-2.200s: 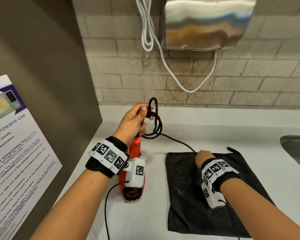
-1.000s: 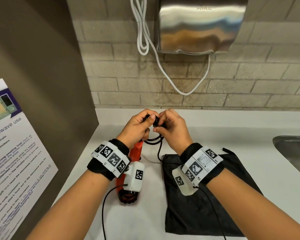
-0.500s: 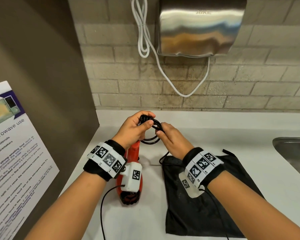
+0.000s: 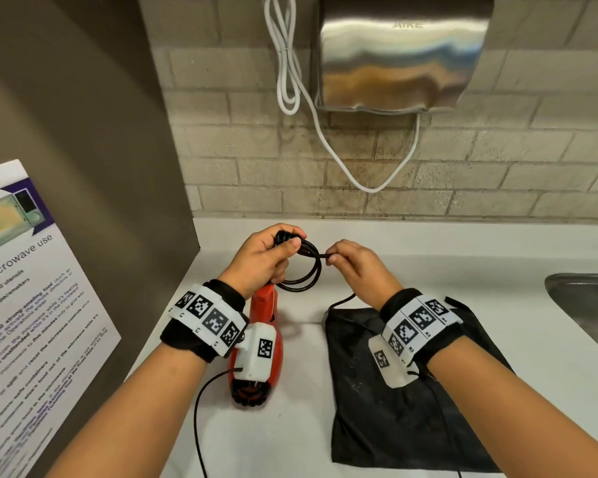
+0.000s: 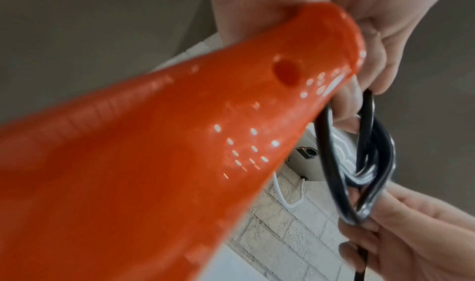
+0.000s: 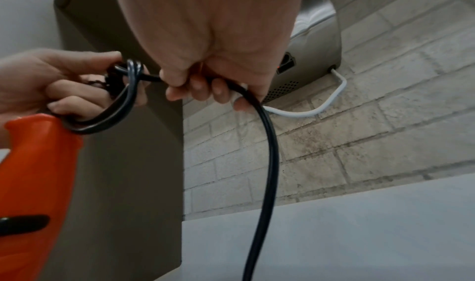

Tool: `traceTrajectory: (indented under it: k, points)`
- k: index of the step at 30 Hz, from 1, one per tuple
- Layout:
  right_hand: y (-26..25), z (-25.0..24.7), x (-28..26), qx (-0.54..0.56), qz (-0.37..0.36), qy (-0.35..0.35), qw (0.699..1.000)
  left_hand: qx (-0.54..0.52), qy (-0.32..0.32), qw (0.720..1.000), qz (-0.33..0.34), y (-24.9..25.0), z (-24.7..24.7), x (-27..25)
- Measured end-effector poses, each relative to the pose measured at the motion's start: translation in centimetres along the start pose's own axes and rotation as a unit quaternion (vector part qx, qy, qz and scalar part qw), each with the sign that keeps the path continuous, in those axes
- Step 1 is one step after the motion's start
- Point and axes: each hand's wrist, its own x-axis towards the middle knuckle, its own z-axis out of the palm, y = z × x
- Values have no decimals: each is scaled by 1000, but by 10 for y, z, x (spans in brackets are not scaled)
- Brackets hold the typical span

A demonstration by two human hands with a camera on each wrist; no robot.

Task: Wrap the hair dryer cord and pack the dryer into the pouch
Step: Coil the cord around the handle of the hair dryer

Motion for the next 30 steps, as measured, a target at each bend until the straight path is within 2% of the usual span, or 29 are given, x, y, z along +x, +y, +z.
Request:
traceTrajectory:
  k: [5, 10, 15, 19, 24, 27, 29, 30]
  points:
    - [-14, -14, 10, -55, 12, 81, 995, 23, -6, 1000, 0, 1, 6, 0]
    - [-37, -24, 11, -115, -18, 141, 983, 71, -40, 996, 22, 1, 11, -2]
    - [-49, -28, 8, -129, -32, 153, 979, 111, -64, 992, 13, 2, 16, -2]
    - [-54, -29, 3, -159, -50, 135, 977, 154, -93, 984, 10, -1, 19, -6]
    - [-43, -32, -3, -113, -53, 108, 986, 112, -28, 993, 13, -8, 16, -6]
    - [-18, -35, -11, -91, 29, 110, 989, 92, 11, 996, 18, -8, 13, -4]
    - [8, -34, -22, -100, 137, 81, 982, 76, 31, 996, 20, -6, 12, -3]
    - [21, -34, -29, -114, 198, 45, 972, 64, 37, 997, 21, -5, 11, -2]
